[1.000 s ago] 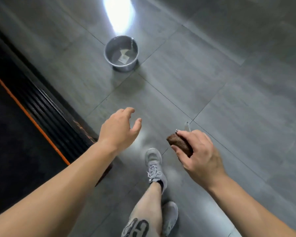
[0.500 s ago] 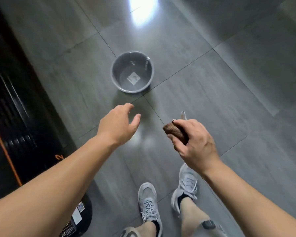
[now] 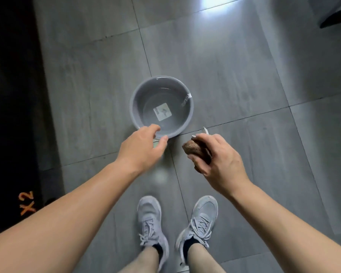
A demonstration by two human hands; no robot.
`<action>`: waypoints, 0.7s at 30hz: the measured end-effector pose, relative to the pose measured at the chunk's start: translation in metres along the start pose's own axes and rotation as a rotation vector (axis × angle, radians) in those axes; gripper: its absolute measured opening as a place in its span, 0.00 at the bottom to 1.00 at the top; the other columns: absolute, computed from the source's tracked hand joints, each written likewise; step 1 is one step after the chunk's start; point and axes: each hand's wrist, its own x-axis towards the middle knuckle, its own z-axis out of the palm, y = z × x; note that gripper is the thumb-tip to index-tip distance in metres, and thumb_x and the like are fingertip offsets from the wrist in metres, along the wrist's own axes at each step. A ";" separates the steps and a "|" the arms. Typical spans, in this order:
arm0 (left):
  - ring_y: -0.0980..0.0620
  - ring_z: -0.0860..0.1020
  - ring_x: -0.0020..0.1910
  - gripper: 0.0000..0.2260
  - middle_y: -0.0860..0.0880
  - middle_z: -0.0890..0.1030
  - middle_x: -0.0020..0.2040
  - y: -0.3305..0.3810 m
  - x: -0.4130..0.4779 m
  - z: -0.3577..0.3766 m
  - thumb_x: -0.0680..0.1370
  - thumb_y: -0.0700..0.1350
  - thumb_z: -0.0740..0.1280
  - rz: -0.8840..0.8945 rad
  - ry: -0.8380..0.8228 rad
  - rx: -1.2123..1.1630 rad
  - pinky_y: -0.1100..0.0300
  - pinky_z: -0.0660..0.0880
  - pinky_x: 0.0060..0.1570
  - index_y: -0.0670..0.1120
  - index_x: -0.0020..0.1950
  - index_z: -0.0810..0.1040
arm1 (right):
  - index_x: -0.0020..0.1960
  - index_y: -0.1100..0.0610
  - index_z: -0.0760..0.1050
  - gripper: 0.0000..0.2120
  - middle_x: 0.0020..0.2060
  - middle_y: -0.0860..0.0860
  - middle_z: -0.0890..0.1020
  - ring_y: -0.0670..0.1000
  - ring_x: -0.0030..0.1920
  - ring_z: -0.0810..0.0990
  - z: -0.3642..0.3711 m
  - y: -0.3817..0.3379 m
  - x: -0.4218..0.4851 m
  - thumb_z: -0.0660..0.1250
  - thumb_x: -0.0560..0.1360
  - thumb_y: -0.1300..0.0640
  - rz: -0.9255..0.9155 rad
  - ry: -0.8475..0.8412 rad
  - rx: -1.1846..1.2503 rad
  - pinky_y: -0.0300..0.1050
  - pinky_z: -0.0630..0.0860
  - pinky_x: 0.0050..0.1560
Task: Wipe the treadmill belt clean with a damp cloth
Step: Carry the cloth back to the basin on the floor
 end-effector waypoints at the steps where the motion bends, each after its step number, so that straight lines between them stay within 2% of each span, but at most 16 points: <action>1: 0.50 0.79 0.58 0.18 0.53 0.80 0.59 0.002 0.011 0.003 0.82 0.59 0.62 0.001 -0.014 -0.042 0.49 0.76 0.58 0.53 0.68 0.75 | 0.67 0.46 0.72 0.26 0.55 0.48 0.79 0.56 0.53 0.80 -0.001 0.006 0.015 0.75 0.72 0.47 -0.004 -0.025 -0.004 0.53 0.79 0.50; 4: 0.52 0.80 0.53 0.20 0.53 0.80 0.57 0.009 0.041 0.011 0.81 0.61 0.63 0.029 -0.053 -0.177 0.48 0.77 0.58 0.53 0.68 0.75 | 0.74 0.45 0.65 0.37 0.59 0.47 0.80 0.54 0.56 0.79 -0.004 0.016 0.061 0.78 0.70 0.49 0.138 -0.126 0.050 0.48 0.76 0.55; 6: 0.52 0.79 0.53 0.19 0.52 0.80 0.57 0.012 0.060 0.014 0.82 0.59 0.65 0.034 -0.092 -0.280 0.49 0.76 0.60 0.52 0.70 0.75 | 0.74 0.42 0.62 0.40 0.53 0.44 0.79 0.52 0.53 0.80 -0.002 0.020 0.090 0.79 0.69 0.49 0.225 -0.201 0.100 0.46 0.76 0.54; 7: 0.52 0.79 0.54 0.20 0.52 0.80 0.58 0.014 0.074 0.017 0.82 0.59 0.66 0.041 -0.119 -0.330 0.50 0.76 0.61 0.52 0.71 0.75 | 0.74 0.41 0.63 0.40 0.50 0.42 0.79 0.51 0.51 0.81 -0.001 0.023 0.106 0.80 0.68 0.49 0.247 -0.221 0.124 0.46 0.78 0.51; 9: 0.54 0.79 0.56 0.24 0.54 0.81 0.58 0.018 0.091 0.021 0.78 0.63 0.65 0.075 -0.172 -0.400 0.50 0.76 0.63 0.54 0.71 0.75 | 0.69 0.42 0.68 0.35 0.46 0.42 0.80 0.47 0.42 0.83 -0.001 0.026 0.126 0.80 0.68 0.51 0.301 -0.238 0.229 0.42 0.81 0.38; 10: 0.56 0.80 0.58 0.25 0.56 0.81 0.58 0.018 0.104 0.023 0.77 0.64 0.64 0.087 -0.194 -0.426 0.50 0.75 0.64 0.55 0.70 0.76 | 0.67 0.43 0.70 0.31 0.46 0.42 0.80 0.45 0.38 0.82 0.003 0.030 0.138 0.81 0.68 0.52 0.320 -0.247 0.282 0.40 0.79 0.32; 12: 0.60 0.79 0.60 0.25 0.59 0.82 0.59 0.017 0.126 0.031 0.75 0.64 0.64 0.088 -0.243 -0.489 0.53 0.75 0.65 0.57 0.69 0.76 | 0.64 0.46 0.73 0.28 0.46 0.43 0.81 0.42 0.35 0.82 0.011 0.039 0.158 0.81 0.69 0.54 0.339 -0.278 0.347 0.35 0.76 0.27; 15: 0.61 0.79 0.62 0.26 0.59 0.82 0.61 0.014 0.158 0.043 0.75 0.64 0.67 0.061 -0.228 -0.556 0.54 0.74 0.68 0.56 0.71 0.75 | 0.63 0.47 0.74 0.27 0.48 0.47 0.82 0.44 0.39 0.84 0.025 0.057 0.185 0.82 0.68 0.55 0.326 -0.297 0.386 0.38 0.80 0.32; 17: 0.60 0.80 0.60 0.23 0.56 0.83 0.60 0.011 0.180 0.054 0.77 0.57 0.71 0.052 -0.213 -0.642 0.56 0.74 0.67 0.53 0.72 0.75 | 0.63 0.46 0.74 0.28 0.49 0.49 0.83 0.49 0.42 0.85 0.038 0.072 0.199 0.82 0.67 0.54 0.276 -0.320 0.358 0.44 0.84 0.38; 21: 0.57 0.82 0.47 0.11 0.50 0.85 0.48 0.010 0.214 0.068 0.79 0.43 0.75 -0.012 -0.115 -0.830 0.59 0.78 0.56 0.47 0.60 0.81 | 0.60 0.44 0.72 0.27 0.49 0.46 0.83 0.46 0.45 0.83 0.055 0.098 0.231 0.82 0.66 0.51 0.201 -0.350 0.280 0.41 0.82 0.43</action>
